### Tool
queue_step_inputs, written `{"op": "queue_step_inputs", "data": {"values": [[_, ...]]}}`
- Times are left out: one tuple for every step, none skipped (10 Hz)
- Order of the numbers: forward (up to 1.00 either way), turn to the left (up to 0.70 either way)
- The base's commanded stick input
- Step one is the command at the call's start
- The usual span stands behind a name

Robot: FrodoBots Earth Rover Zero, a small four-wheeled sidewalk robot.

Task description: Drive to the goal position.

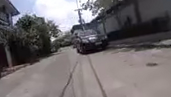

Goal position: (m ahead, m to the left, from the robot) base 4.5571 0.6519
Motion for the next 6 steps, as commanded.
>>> {"op": "queue_step_inputs", "data": {"values": [[1.00,0.00],[1.00,0.03],[1.00,0.10],[1.00,0.15],[1.00,0.12],[1.00,0.09]]}}
